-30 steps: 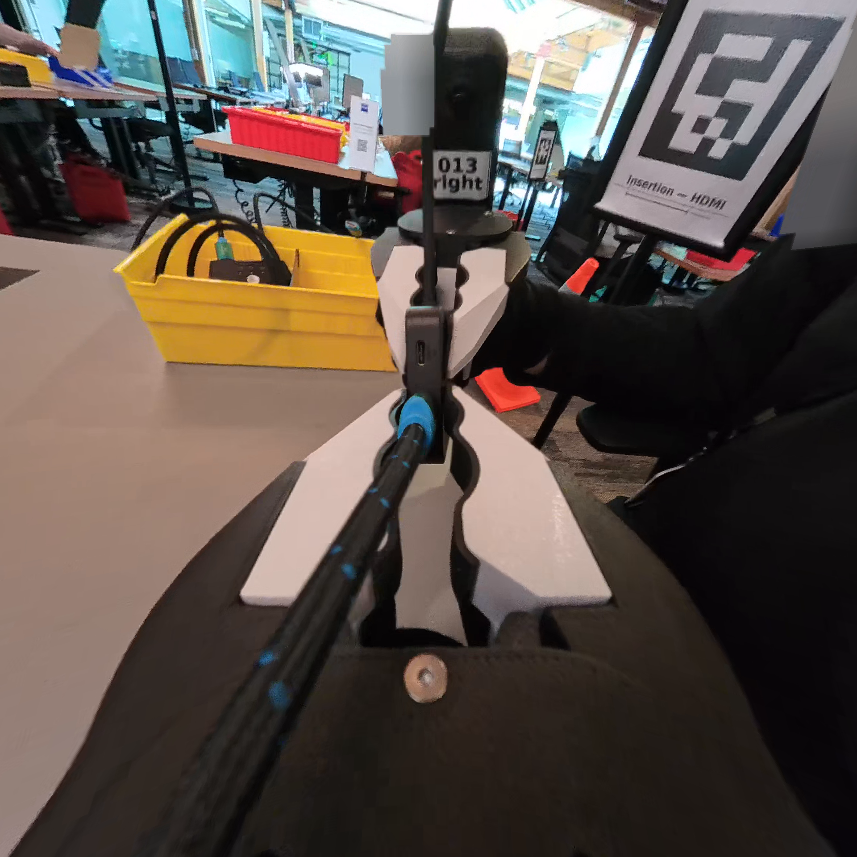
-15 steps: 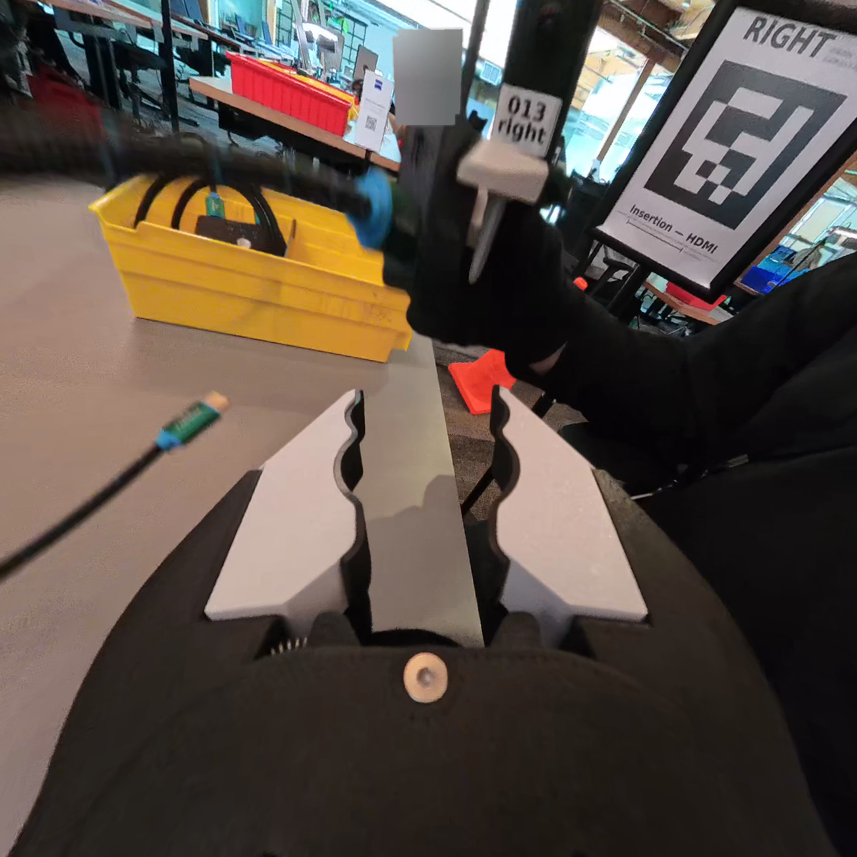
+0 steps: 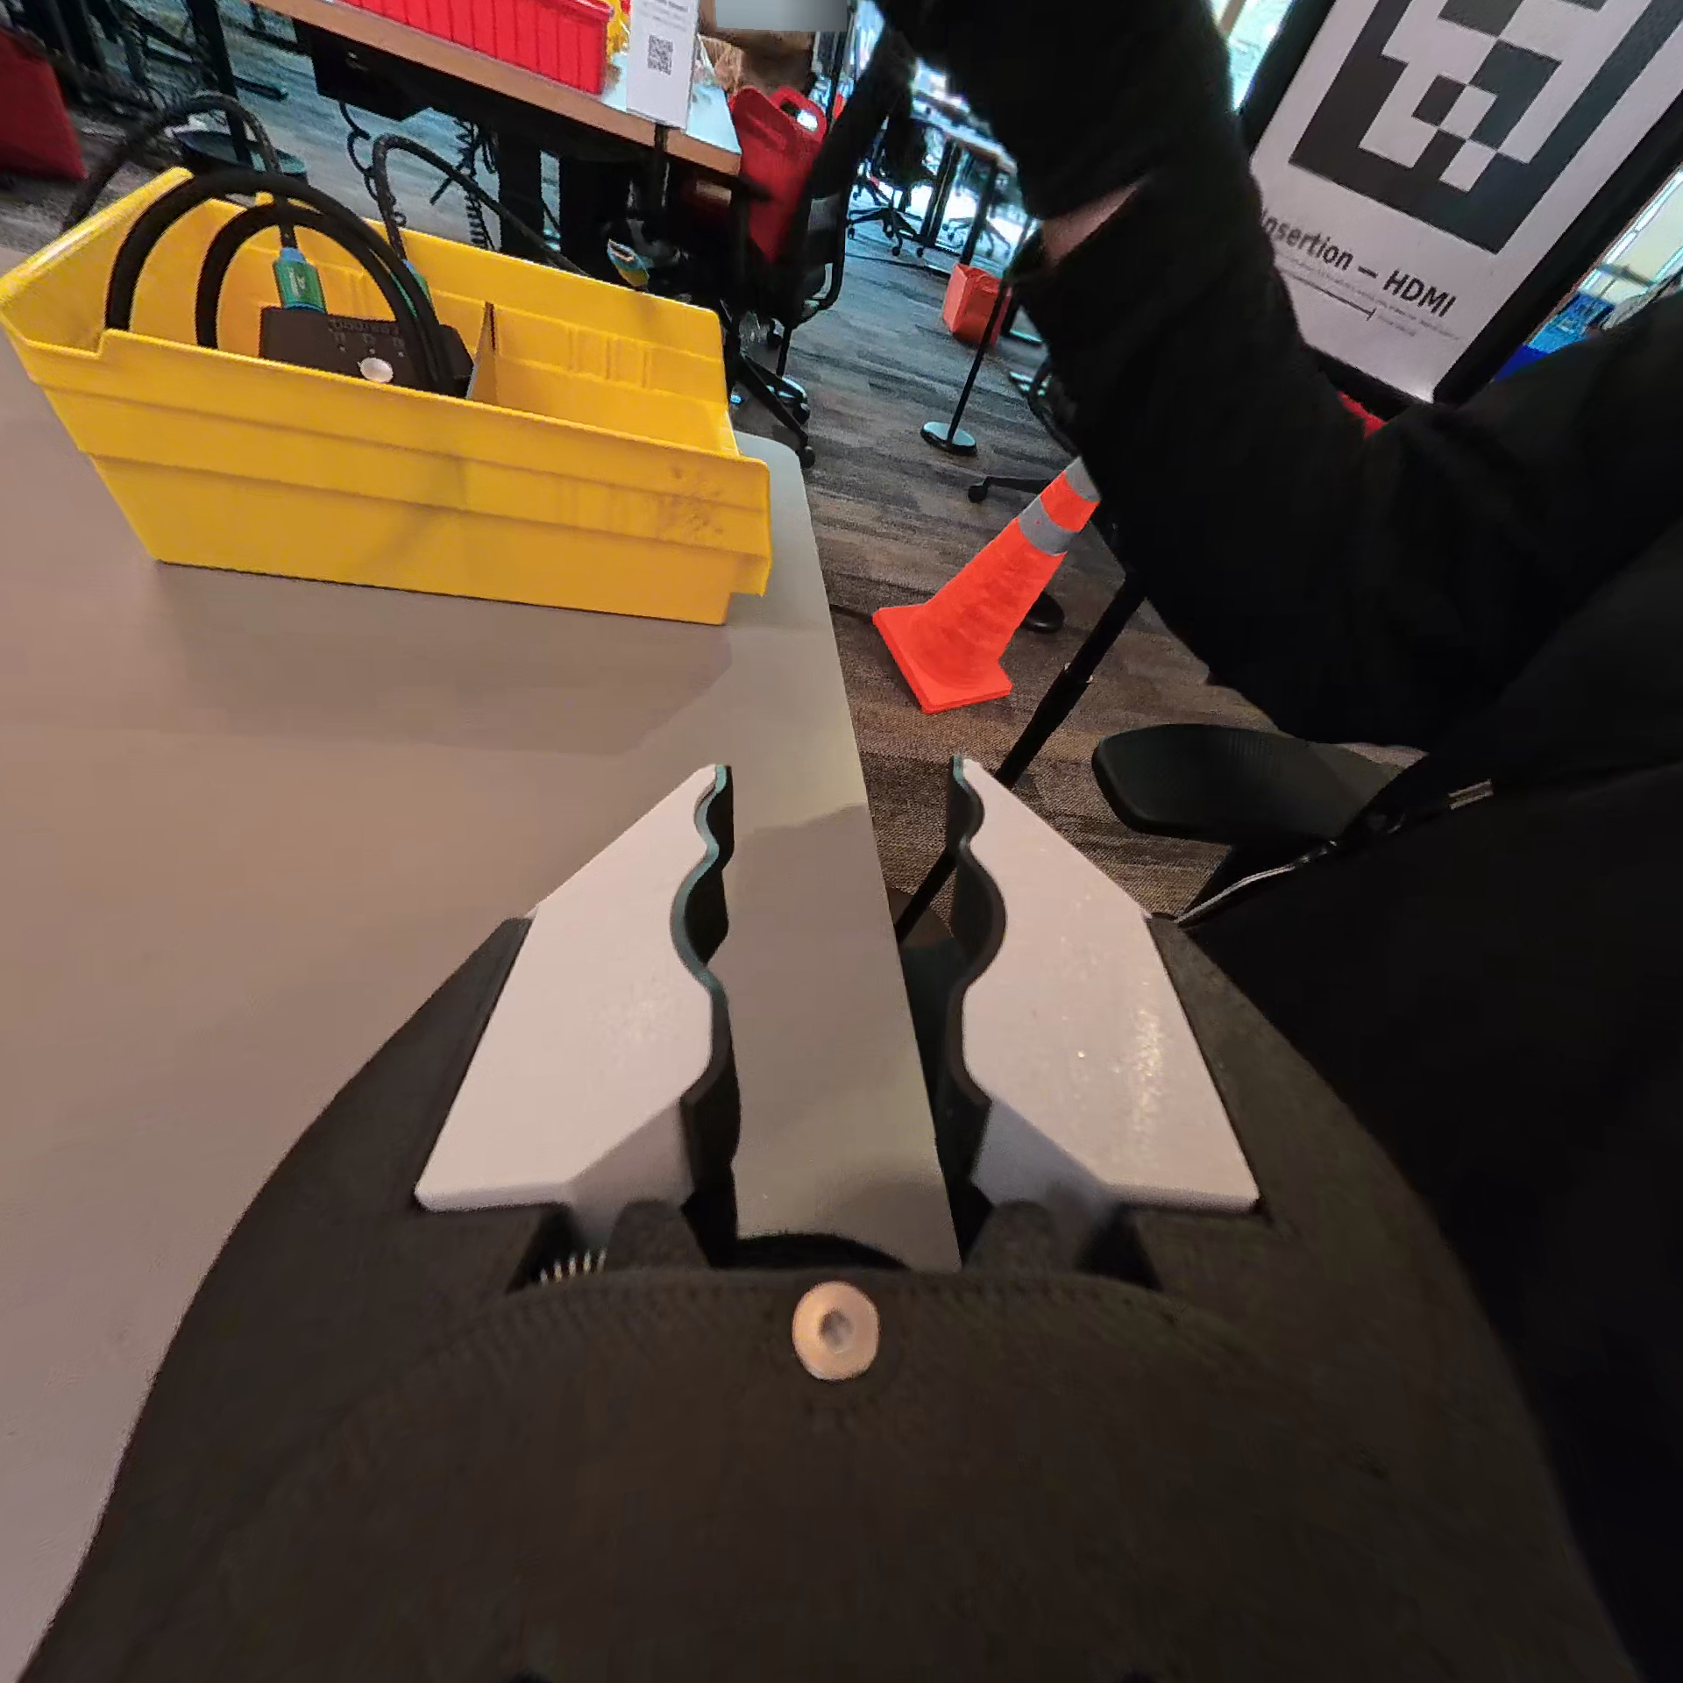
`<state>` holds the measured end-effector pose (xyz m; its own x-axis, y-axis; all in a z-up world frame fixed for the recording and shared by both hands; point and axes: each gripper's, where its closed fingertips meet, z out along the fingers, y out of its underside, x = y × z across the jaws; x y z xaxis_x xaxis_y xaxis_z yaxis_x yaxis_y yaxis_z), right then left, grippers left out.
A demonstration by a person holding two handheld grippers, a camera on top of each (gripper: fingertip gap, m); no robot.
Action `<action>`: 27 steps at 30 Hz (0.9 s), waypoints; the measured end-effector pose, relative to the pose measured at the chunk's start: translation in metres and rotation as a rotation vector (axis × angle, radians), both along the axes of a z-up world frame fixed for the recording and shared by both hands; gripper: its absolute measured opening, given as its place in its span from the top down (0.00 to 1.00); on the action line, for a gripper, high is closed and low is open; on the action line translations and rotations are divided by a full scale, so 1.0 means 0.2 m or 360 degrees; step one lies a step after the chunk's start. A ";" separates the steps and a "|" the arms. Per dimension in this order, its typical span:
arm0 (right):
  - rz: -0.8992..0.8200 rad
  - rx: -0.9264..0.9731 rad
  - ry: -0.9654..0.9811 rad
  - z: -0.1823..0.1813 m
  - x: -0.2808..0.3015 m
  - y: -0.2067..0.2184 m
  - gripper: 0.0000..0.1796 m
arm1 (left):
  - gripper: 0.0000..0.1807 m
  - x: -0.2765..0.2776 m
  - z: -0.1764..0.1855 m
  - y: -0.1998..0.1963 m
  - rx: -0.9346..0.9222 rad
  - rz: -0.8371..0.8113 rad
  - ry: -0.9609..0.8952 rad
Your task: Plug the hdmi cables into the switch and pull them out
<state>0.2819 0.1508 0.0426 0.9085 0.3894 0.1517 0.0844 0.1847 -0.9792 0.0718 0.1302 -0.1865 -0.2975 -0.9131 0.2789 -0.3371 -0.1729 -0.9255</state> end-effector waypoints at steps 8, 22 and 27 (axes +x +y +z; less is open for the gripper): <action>-0.0296 -0.0243 0.0068 -0.21 0.38 0.03 0.94 | 0.77 0.01 -0.05 0.01 0.0004 0.0006 0.0039; -0.0206 -0.0845 0.0470 -0.63 0.63 0.35 0.94 | 0.77 0.00 -0.07 0.02 0.0005 0.0017 0.0064; -0.0186 -0.0833 0.0507 -0.62 0.68 0.39 0.94 | 0.77 0.00 -0.07 0.03 0.0006 0.0026 0.0068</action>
<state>0.4189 0.2279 -0.0812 0.9187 0.2341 -0.3180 -0.2362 -0.3195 -0.9177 0.0715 0.1367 -0.2013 -0.2704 -0.9188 0.2875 -0.3735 -0.1751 -0.9109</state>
